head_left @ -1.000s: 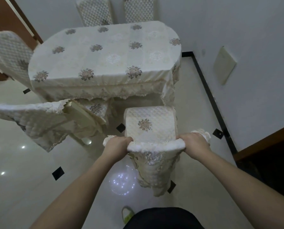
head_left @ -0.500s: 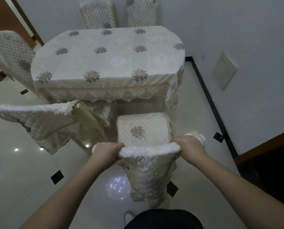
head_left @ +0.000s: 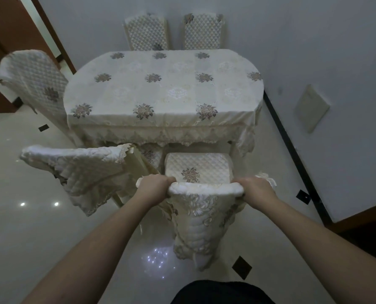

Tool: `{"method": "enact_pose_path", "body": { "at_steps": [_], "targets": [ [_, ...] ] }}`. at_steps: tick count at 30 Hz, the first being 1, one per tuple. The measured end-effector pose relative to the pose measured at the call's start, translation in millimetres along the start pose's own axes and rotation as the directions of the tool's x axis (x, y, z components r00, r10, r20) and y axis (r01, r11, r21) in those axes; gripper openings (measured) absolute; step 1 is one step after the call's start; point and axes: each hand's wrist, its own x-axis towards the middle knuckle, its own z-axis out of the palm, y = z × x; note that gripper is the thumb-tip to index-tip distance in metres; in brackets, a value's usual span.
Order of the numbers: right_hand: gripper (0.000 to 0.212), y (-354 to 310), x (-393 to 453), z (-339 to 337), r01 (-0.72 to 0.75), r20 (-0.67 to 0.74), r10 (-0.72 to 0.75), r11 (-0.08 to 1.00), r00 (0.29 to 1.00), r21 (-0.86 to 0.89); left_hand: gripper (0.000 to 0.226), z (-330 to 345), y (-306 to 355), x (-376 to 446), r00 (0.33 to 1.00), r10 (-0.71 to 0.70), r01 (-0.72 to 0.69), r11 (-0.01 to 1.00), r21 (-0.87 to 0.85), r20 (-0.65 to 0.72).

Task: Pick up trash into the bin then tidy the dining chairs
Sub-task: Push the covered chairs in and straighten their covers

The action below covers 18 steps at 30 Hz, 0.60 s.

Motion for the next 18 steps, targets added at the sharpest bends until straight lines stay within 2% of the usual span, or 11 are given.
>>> {"method": "enact_pose_path", "body": {
  "at_steps": [9, 18],
  "targets": [
    [0.029, -6.9, 42.7, -14.4, -0.095, 0.037, 0.093, 0.994, 0.995, 0.053, 0.025, -12.5, -20.0, 40.2, 1.0, 0.003, -0.002, 1.0, -0.002, 0.016],
    [0.026, 8.3, 100.9, -17.9, -0.054, -0.009, 0.055, 0.998, 0.998, 0.023, 0.028, -15.1, -35.0, 92.9, 0.998, -0.05, 0.051, 0.999, -0.017, 0.045]
  ]
}}
